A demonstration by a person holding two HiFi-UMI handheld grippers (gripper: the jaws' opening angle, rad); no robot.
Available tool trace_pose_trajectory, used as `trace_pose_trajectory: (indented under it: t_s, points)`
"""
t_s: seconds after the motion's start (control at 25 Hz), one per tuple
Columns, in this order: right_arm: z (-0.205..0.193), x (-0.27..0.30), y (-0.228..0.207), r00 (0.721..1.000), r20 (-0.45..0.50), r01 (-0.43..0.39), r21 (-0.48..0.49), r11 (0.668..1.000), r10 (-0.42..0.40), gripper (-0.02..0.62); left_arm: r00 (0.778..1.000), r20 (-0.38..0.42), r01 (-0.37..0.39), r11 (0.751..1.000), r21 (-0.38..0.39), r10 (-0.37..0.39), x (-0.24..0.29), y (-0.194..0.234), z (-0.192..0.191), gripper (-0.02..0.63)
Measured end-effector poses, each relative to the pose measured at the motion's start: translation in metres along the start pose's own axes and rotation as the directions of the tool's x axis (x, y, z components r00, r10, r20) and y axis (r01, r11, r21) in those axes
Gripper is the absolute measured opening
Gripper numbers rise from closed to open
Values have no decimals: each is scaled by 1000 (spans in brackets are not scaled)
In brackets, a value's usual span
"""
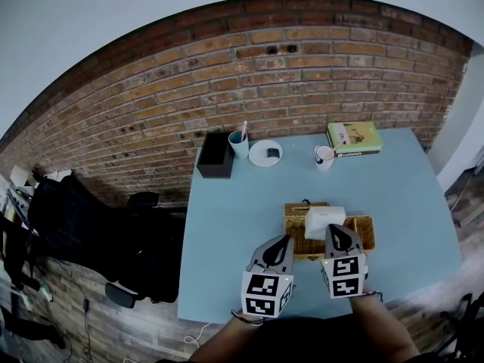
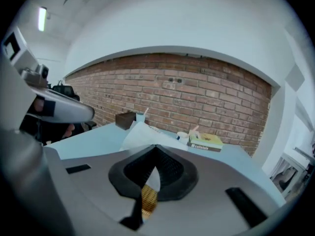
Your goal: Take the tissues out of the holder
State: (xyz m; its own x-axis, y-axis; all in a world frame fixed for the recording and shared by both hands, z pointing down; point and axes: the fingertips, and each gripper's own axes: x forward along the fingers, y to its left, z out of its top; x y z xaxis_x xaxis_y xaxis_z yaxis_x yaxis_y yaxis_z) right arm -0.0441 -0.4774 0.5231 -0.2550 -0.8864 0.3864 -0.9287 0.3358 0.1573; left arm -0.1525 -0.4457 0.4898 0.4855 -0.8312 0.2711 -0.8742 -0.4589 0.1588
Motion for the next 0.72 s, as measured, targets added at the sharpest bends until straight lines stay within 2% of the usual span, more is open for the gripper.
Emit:
trace_pose_trajectory:
  t_s: [0.16, 0.4, 0.72]
  points:
    - [38, -27, -9, 990, 142, 25, 18, 1000, -27, 3, 999, 38, 4, 1000, 15, -4, -1, -3, 19, 2]
    - [81, -61, -12, 953, 298, 29, 58, 998, -45, 3, 996, 84, 26, 999, 46, -30, -8, -13, 41, 2]
    - [81, -70, -15, 951, 308, 17, 79, 997, -40, 3, 995, 85, 39, 998, 51, -43, -11, -19, 44, 2]
